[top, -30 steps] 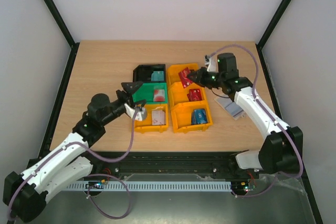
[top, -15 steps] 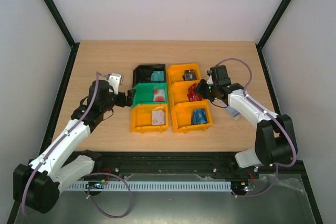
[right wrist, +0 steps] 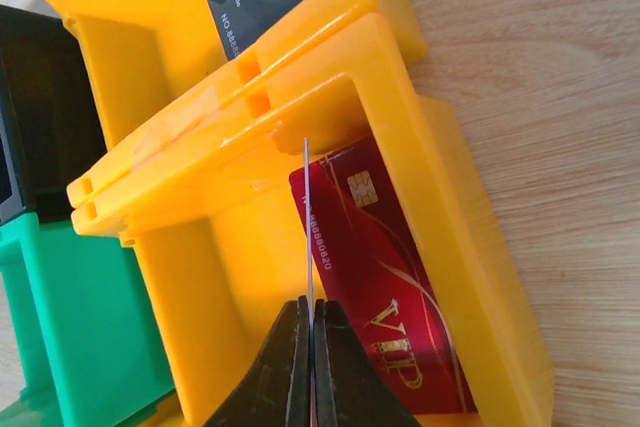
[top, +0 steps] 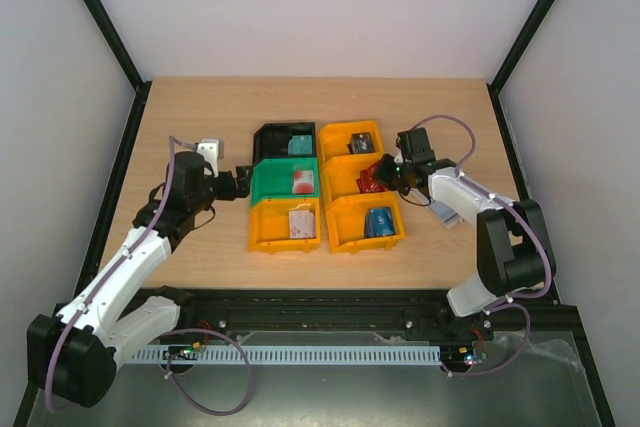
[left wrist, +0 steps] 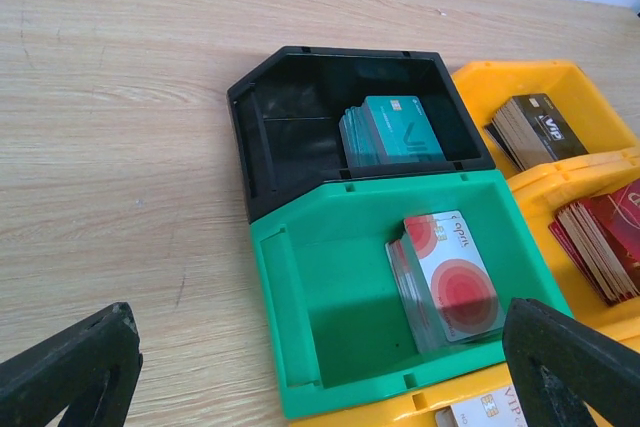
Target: Take the credit cards out of the card holder
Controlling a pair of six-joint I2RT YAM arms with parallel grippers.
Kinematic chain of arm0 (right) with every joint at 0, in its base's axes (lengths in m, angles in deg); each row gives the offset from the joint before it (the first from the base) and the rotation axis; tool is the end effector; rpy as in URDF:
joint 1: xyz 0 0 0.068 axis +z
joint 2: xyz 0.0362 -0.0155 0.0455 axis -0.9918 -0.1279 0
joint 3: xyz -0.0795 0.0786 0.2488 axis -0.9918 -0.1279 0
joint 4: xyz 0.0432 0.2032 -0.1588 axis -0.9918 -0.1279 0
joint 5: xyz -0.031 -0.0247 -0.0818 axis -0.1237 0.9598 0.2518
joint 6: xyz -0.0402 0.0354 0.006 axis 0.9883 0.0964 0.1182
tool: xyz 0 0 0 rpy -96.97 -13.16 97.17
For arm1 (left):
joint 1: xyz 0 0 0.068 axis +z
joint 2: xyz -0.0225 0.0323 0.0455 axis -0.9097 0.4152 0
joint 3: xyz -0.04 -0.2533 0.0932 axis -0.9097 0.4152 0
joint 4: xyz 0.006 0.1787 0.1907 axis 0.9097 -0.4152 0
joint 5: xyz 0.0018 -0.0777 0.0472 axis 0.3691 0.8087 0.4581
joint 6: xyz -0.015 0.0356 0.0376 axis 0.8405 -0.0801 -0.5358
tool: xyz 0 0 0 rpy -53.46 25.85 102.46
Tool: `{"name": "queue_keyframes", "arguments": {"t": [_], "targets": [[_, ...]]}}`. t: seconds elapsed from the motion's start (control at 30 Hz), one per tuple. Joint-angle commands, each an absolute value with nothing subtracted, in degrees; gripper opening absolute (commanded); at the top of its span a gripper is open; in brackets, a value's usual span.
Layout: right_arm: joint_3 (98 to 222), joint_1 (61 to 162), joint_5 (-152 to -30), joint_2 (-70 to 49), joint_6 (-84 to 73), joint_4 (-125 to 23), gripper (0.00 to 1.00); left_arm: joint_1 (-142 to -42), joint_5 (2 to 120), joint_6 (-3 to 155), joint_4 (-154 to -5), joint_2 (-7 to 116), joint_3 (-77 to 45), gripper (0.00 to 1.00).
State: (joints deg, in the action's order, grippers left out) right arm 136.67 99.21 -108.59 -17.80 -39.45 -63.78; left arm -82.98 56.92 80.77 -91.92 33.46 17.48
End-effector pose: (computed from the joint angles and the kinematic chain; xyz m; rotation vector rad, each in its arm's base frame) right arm 0.2973 0.1045 0.2017 0.3300 2.5503 0.9651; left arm 0.2054 -0.0675 0.2722 0.0572 2.0447 -0.4482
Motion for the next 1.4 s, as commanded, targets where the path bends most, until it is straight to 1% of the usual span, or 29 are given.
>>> {"name": "queue_keyframes", "arguments": {"t": [0.0, 0.13, 0.3, 0.4, 0.5, 0.6, 0.73, 0.87, 0.9, 0.97, 1.03, 1.1, 1.13, 1.17, 1.27, 1.37], "targets": [[137.93, 99.16, -104.09, -19.81, -37.29, -63.01, 0.02, -82.29, 56.92, 82.62, -92.76, 32.95, 17.71, 0.99], [138.67, 99.12, -103.88, -21.88, -35.70, -63.81, 0.02, -82.15, 56.65, 82.04, -92.80, 32.91, 17.62, 1.00], [139.83, 99.10, -100.02, -21.61, -35.28, -66.31, 0.02, -81.98, 56.70, 82.23, -92.82, 32.92, 17.69, 0.99], [141.04, 99.12, -97.35, -21.40, -33.28, -68.33, 0.09, -81.91, 57.08, 82.53, -92.76, 33.06, 17.66, 0.99], [142.65, 99.18, -95.18, -21.15, -31.91, -70.74, 0.20, -81.97, 57.33, 82.58, -92.65, 33.25, 17.55, 1.00], [145.00, 99.33, -93.54, -20.68, -31.09, -73.94, 0.29, -81.94, 57.24, 82.41, -92.53, 33.36, 17.38, 1.00], [147.60, 99.38, -90.92, -19.08, -29.89, -76.98, 0.32, -81.90, 57.36, 82.40, -92.36, 33.50, 17.27, 1.00], [152.78, 99.49, -87.69, -18.96, -27.51, -81.28, 0.34, -81.90, 57.58, 82.24, -92.19, 33.69, 17.01, 0.99], [154.19, 99.45, -86.76, -19.11, -26.77, -82.77, 0.37, -81.86, 57.59, 82.15, -92.19, 33.65, 16.92, 1.00], [156.36, 99.21, -81.69, -19.14, -25.69, -85.76, 0.47, -81.88, 57.59, 81.91, -92.23, 33.65, 16.75, 1.00], [155.27, 96.98, -80.13, -17.68, -26.32, -85.84, 0.55, -81.90, 57.52, 81.64, -92.27, 33.38, 16.64, 0.99], [150.61, 91.19, -83.56, -15.16, -28.92, -82.77, 0.60, -81.90, 57.46, 81.48, -92.51, 33.15, 16.72, 1.00], [146.60, 86.66, -85.31, -13.78, -30.59, -81.03, 0.64, -81.89, 57.44, 81.44, -92.60, 32.99, 16.81, 1.00], [143.94, 83.86, -86.06, -12.66, -32.05, -79.41, 0.71, -81.83, 57.42, 81.44, -92.70, 32.90, 16.89, 1.00], [138.49, 79.04, -84.70, -10.96, -34.16, -75.94, 0.99, -81.77, 57.71, 81.64, -92.63, 32.69, 17.23, 0.99], [136.02, 76.84, -81.77, -12.93, -34.64, -75.20, 0.99, -81.76, 58.40, 81.87, -92.22, 32.64, 17.68, 0.99]]}}
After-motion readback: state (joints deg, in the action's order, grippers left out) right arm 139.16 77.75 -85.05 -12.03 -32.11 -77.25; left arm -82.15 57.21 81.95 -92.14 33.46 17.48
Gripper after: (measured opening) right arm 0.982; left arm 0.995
